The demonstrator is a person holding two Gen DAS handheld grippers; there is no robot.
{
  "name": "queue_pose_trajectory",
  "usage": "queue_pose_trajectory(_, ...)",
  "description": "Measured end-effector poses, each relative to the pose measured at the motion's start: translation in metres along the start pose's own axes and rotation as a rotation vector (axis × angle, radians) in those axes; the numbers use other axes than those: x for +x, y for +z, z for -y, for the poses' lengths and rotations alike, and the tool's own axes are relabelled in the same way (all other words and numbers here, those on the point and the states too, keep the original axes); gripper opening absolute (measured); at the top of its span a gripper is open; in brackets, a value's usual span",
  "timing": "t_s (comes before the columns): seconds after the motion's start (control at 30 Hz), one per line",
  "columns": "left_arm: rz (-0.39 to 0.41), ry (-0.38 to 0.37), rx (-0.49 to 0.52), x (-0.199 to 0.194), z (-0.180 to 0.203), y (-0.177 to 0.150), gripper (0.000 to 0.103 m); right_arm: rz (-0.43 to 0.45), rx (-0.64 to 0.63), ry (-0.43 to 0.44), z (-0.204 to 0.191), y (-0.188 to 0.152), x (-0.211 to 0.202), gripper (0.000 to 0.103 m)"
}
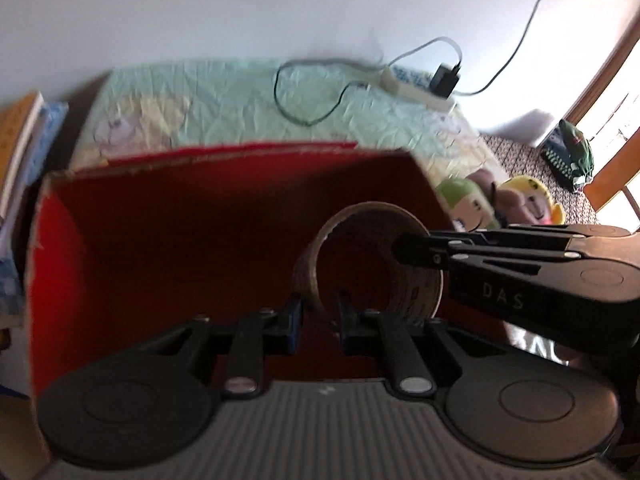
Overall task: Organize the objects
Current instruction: 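Carry the tape roll with the right gripper over the red box, then lower the tape roll into the red box and open the right gripper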
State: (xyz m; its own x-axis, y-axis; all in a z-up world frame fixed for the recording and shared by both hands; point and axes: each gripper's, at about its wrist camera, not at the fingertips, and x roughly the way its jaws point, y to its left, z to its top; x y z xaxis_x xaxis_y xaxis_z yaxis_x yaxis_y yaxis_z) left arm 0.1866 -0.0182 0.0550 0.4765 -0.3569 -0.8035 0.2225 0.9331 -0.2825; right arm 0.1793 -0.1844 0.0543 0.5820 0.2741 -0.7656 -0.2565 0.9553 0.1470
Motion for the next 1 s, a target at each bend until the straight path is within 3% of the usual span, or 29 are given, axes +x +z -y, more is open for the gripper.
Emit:
queue_pose_trajectory(0.2,-0.079,0.032,0.015,0.027,-0.009,0.005,0.011,-0.086,-0.013,-0.081,-0.012,0.005,0.033,0.009)
queue_pose_trajectory(0.33,-0.112,0.024,-0.003,0.038,-0.021,0.007,0.014,-0.144,0.005,-0.086,-0.011,0.007,0.052,0.007)
queue_pose_trajectory(0.57,-0.102,0.014,0.003,0.035,-0.033,0.005,0.020,-0.147,-0.040,-0.158,-0.019,0.004,0.067,0.008)
queue_pose_trajectory(0.63,-0.088,0.016,0.015,0.032,-0.035,0.004,0.029,-0.138,-0.050,-0.168,-0.021,0.003,0.069,0.008)
queue_pose_trajectory(0.83,-0.059,0.078,0.039,0.024,-0.045,0.001,0.031,-0.111,0.006,-0.126,-0.012,0.008,0.068,0.009)
queue_pose_trajectory(1.0,-0.070,0.172,0.033,0.024,-0.053,-0.002,0.040,-0.077,0.050,-0.067,-0.009,0.008,0.061,0.017)
